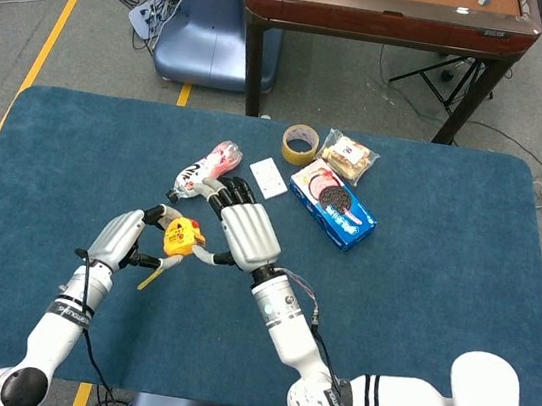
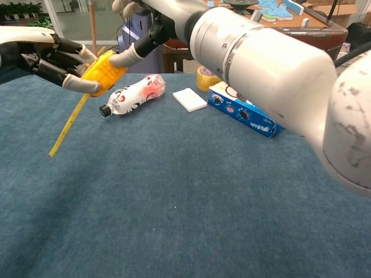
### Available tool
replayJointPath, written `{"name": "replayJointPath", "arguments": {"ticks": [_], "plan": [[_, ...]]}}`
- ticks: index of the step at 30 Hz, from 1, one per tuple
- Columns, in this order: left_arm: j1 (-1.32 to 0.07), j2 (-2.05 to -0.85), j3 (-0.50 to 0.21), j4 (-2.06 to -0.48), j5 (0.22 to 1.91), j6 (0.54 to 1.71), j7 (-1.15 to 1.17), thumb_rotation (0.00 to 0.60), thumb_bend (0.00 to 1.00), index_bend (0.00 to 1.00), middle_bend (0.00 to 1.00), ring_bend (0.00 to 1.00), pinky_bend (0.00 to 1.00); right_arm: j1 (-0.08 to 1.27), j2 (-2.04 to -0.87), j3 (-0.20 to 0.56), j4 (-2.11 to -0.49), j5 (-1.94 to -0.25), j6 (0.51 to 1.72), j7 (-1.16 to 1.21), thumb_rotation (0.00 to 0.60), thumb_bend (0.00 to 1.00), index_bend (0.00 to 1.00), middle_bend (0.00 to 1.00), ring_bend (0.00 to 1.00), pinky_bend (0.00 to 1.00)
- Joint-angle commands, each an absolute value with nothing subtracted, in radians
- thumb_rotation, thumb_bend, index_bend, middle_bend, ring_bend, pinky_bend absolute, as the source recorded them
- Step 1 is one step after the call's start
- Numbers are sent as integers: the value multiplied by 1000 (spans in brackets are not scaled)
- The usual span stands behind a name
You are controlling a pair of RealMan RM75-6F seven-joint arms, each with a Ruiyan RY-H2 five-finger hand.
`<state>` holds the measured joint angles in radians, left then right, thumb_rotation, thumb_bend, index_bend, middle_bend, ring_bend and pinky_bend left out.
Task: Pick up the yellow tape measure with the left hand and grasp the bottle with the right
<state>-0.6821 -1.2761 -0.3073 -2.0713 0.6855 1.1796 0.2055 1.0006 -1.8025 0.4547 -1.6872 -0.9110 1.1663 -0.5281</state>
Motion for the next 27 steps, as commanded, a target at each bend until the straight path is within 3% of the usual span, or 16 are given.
{"name": "replayJointPath", "arguments": {"ticks": [1,12,22,27], "plan": [[-681,-1278,-307,-2070,686,1182,202,600,215,468,519,326,228,1006,-1808,455,-1682,-909,1170,-528,600,358,177,171,90,50],[-668,-1271,-310,-2057,691,1184,176,600,215,467,519,326,230,1023,-1821,464,-1667,-900,1206,-553,600,443,186,183,90,50],[-661,-1264,-311,-2043,696,1169,152,600,215,466,519,326,231,1035,-1845,472,-1639,-917,1244,-557,600,441,367,233,92,50],[-662,-1265,-311,-2036,694,1161,148,600,215,465,518,326,231,1040,-1856,472,-1620,-921,1252,-559,600,420,479,292,146,50]]}}
